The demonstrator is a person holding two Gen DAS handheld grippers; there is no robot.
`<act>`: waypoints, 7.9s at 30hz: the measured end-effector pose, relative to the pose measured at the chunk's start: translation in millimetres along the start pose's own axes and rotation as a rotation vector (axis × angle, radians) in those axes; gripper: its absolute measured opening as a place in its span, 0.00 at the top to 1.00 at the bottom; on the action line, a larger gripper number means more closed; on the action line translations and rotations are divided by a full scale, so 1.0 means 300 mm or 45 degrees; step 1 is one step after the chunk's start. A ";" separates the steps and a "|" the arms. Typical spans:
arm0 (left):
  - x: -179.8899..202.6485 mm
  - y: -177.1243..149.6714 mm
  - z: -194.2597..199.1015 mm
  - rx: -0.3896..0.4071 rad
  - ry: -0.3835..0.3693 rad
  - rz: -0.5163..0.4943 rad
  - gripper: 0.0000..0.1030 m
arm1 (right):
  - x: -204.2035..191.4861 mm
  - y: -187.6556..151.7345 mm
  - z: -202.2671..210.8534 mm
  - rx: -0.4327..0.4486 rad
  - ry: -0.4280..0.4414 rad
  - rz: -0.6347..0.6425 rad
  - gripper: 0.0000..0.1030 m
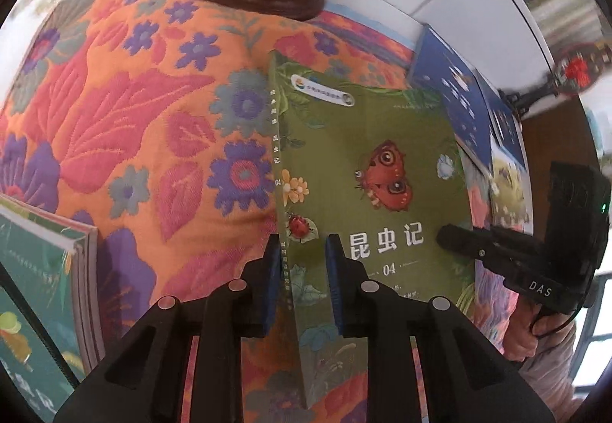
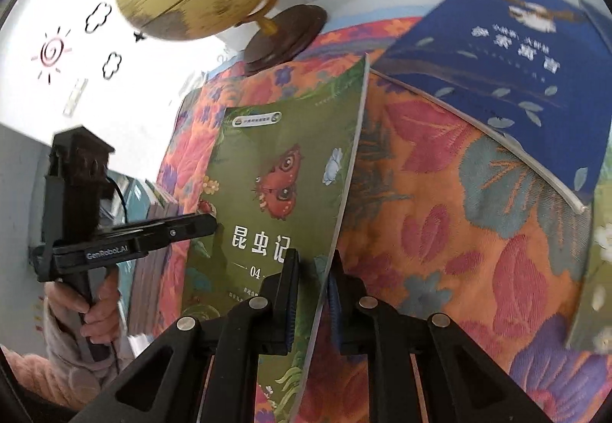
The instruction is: Organize books
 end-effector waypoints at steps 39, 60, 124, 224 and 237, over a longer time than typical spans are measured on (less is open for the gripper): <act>0.125 -0.158 0.226 0.033 -0.072 -0.172 0.81 | -0.252 -0.253 0.217 0.160 -0.123 0.029 0.87; -0.027 -0.172 0.460 0.097 -0.081 -0.218 0.81 | -0.528 -0.251 0.195 0.255 -0.129 0.018 0.87; -0.654 -0.321 0.582 0.119 0.007 0.024 0.78 | -0.991 -0.234 -0.328 0.067 -0.061 0.067 0.85; 0.328 0.096 0.086 0.102 0.087 -0.372 0.70 | 0.063 -0.219 0.383 0.422 -0.150 -0.673 0.81; 0.376 0.433 -0.254 0.226 0.104 -0.318 0.70 | 0.401 0.008 0.355 0.687 -0.040 -0.801 0.81</act>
Point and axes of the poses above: each gripper's, at about its wrist camera, not at the fingertips, and z roughly against the way its jaws point, x to its right, y to its top, the point moved 4 cm from there along -z, roughly the way its jaws point, and after that the axes turned 6 degrees about -z, right-handed, at the moved point
